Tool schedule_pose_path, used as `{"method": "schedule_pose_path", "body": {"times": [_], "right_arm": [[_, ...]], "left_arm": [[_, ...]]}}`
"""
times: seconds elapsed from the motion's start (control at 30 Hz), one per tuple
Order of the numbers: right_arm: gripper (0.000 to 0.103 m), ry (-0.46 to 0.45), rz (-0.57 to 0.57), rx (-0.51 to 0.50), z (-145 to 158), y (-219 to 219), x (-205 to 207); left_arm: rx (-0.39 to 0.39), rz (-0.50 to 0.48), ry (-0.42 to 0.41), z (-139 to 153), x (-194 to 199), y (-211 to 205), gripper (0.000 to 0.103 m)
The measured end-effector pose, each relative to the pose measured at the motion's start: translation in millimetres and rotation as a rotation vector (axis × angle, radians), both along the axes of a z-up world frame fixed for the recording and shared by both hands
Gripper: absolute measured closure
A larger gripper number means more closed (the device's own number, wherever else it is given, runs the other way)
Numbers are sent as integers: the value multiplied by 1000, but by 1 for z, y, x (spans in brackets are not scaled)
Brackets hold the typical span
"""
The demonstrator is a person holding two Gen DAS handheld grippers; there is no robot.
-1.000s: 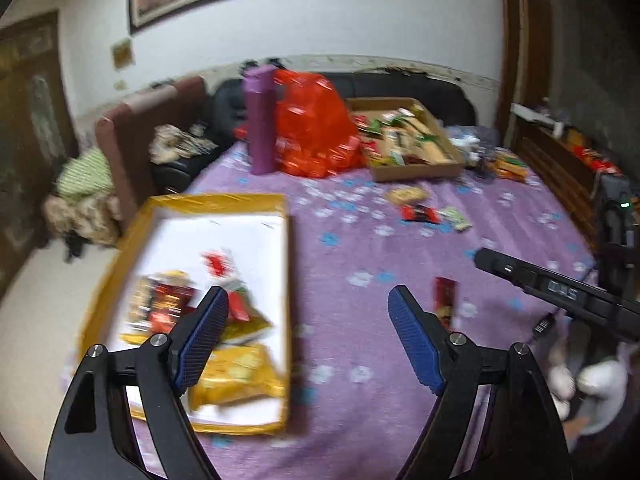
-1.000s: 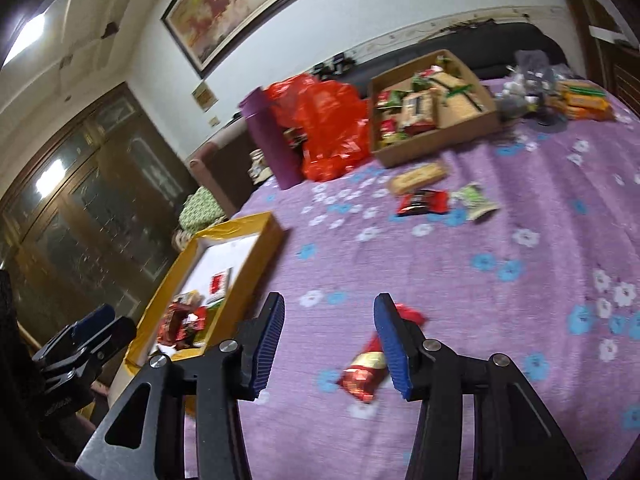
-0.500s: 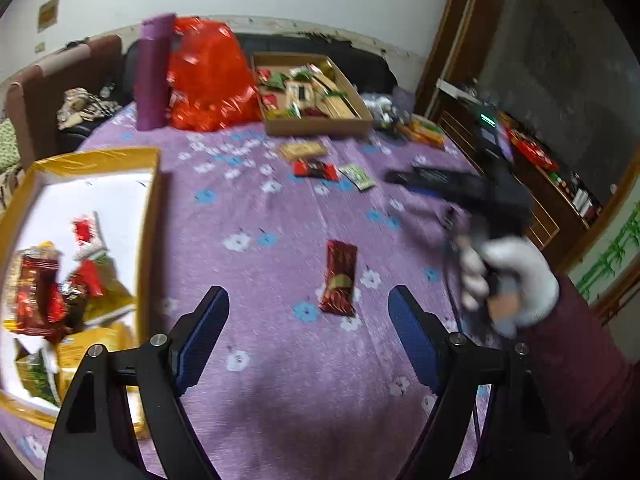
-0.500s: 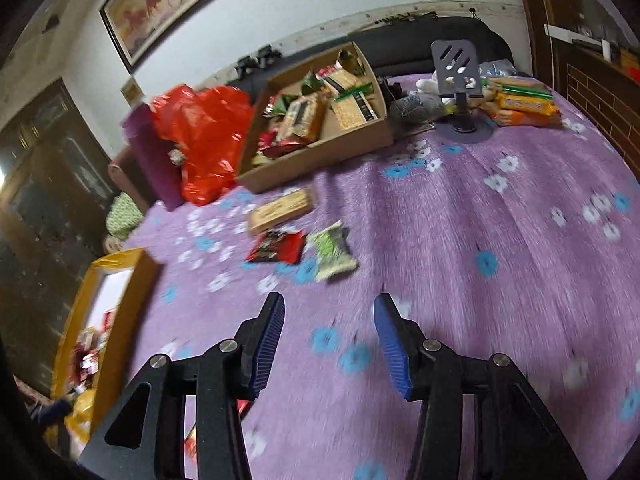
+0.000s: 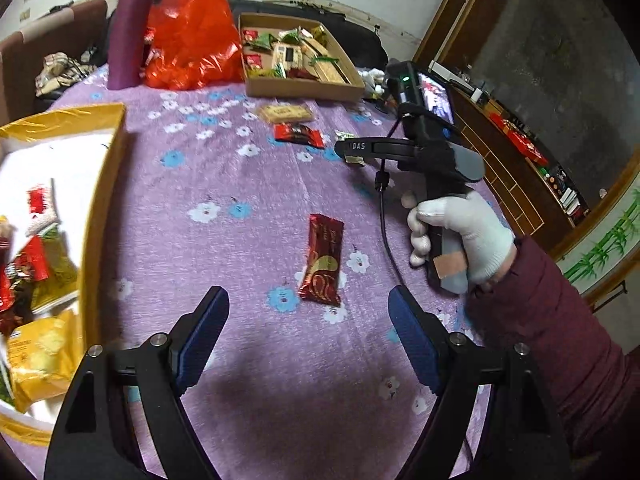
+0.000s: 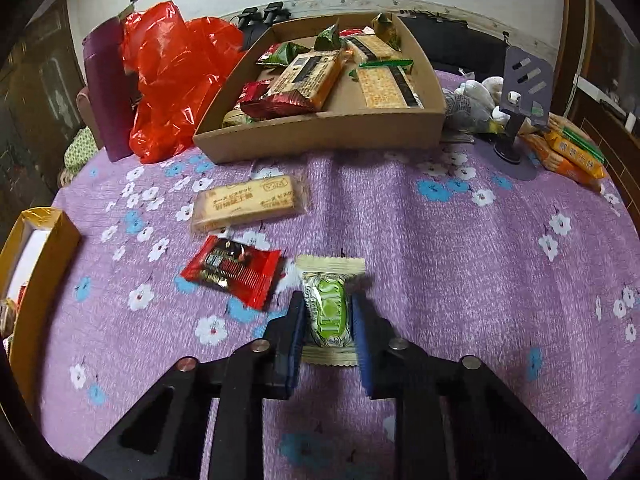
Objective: Organize snacks
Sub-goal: 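Grasp the green wafer pack with the right tool while the left tool grasps the red chocolate bar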
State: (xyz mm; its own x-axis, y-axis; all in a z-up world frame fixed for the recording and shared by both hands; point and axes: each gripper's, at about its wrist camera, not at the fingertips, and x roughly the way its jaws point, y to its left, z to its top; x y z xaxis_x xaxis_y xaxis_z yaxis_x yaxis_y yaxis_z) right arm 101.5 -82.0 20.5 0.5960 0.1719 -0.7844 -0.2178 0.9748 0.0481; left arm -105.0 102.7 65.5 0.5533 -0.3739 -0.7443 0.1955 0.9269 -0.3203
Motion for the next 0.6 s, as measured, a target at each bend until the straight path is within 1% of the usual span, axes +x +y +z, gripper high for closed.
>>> {"method": "schedule_pose_path", "body": {"times": [0.13, 0.23, 0.37, 0.47, 0.53, 0.6], "right_arm": [[81, 36, -7, 64, 3, -14, -14], [81, 62, 13, 124, 7, -23, -40], [81, 59, 41, 187, 15, -36, -73], [81, 50, 52, 228, 21, -44, -91], [81, 43, 57, 246, 25, -47, -99], [80, 31, 65, 260, 28, -50, -106]], "left_arm": [[42, -29, 6, -8, 16, -15, 21], [85, -60, 20, -18, 33, -29, 21], [153, -94, 16, -30, 51, -48, 23], [173, -94, 23, -38, 60, -56, 24], [193, -86, 23, -44, 64, -58, 25], [223, -99, 4, -44, 63, -63, 25]]}}
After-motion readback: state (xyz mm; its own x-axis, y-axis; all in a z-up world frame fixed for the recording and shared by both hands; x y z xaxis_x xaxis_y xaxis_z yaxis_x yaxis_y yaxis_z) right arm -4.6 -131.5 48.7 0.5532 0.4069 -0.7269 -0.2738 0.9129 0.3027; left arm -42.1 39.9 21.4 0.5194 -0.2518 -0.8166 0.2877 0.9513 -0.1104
